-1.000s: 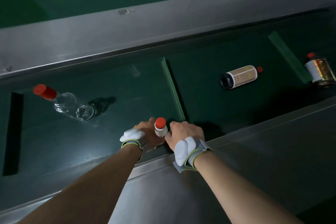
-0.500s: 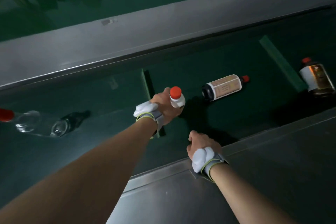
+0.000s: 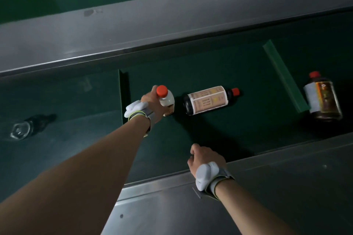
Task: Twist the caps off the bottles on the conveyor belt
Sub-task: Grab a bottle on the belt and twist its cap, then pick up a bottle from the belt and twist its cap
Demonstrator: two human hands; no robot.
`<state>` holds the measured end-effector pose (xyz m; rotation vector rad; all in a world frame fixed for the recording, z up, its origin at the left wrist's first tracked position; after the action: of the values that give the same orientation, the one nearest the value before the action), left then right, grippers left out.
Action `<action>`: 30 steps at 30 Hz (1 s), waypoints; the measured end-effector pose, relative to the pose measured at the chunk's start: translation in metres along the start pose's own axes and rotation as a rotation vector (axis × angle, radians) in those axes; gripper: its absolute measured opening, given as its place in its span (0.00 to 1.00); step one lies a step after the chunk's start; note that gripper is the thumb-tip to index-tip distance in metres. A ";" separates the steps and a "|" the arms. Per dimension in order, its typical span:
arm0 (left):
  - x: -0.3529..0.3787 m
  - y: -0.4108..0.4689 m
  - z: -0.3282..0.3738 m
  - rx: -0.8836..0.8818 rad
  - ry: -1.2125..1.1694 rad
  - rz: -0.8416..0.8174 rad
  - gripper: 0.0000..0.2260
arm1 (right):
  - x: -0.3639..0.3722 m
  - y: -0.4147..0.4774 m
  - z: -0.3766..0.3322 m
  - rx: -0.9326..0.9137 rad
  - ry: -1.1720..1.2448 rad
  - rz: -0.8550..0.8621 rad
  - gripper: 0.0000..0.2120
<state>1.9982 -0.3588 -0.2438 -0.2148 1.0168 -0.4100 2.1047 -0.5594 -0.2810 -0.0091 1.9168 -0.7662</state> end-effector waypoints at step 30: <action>0.039 -0.112 -0.032 0.180 0.261 -0.290 0.15 | -0.024 -0.038 -0.032 0.070 -0.033 0.121 0.10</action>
<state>1.9624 -0.4765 -0.2498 -0.1486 1.2009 -0.8056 2.0770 -0.5659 -0.2334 0.1359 1.8402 -0.7464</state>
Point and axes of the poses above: each hand's wrist, its own y-axis towards the middle knuckle, its own x-axis out of the palm, z = x × y, the point moved 2 cm from there along y, towards the middle knuckle, and after that the axes turned 6 degrees about z, right-handed, at the moved point
